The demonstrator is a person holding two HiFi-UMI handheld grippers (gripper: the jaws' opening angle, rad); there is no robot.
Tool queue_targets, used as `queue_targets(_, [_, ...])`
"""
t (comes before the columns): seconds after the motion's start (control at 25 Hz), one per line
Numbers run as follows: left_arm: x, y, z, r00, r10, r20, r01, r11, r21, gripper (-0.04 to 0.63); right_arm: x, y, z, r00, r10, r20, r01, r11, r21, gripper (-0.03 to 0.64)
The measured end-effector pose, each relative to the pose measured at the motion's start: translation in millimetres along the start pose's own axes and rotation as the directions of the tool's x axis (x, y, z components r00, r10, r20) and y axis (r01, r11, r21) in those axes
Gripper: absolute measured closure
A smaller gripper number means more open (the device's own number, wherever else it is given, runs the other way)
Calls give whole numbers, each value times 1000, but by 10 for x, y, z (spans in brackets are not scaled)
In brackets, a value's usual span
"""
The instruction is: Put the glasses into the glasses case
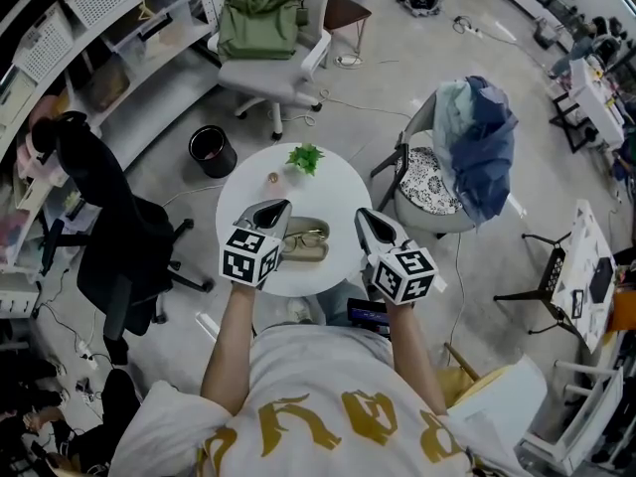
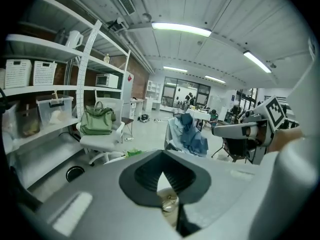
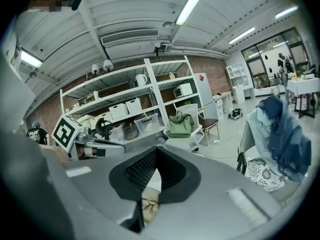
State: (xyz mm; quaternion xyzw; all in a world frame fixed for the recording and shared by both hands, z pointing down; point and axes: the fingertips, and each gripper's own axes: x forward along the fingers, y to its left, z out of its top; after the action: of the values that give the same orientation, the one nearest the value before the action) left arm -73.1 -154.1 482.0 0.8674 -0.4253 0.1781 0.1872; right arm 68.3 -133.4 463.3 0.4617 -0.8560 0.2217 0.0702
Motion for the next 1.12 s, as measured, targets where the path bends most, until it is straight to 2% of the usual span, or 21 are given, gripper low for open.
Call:
queue_targets(0.2, [-1, -66, -2, 999, -38, 11, 38, 999, 3, 595, -28, -16, 12, 1000, 9, 24, -10, 998, 63, 591])
queue_targets(1.12, [86, -137, 4, 996, -83, 27, 83, 997, 0, 595, -39, -102, -30, 1000, -8, 3, 8, 999, 31, 591])
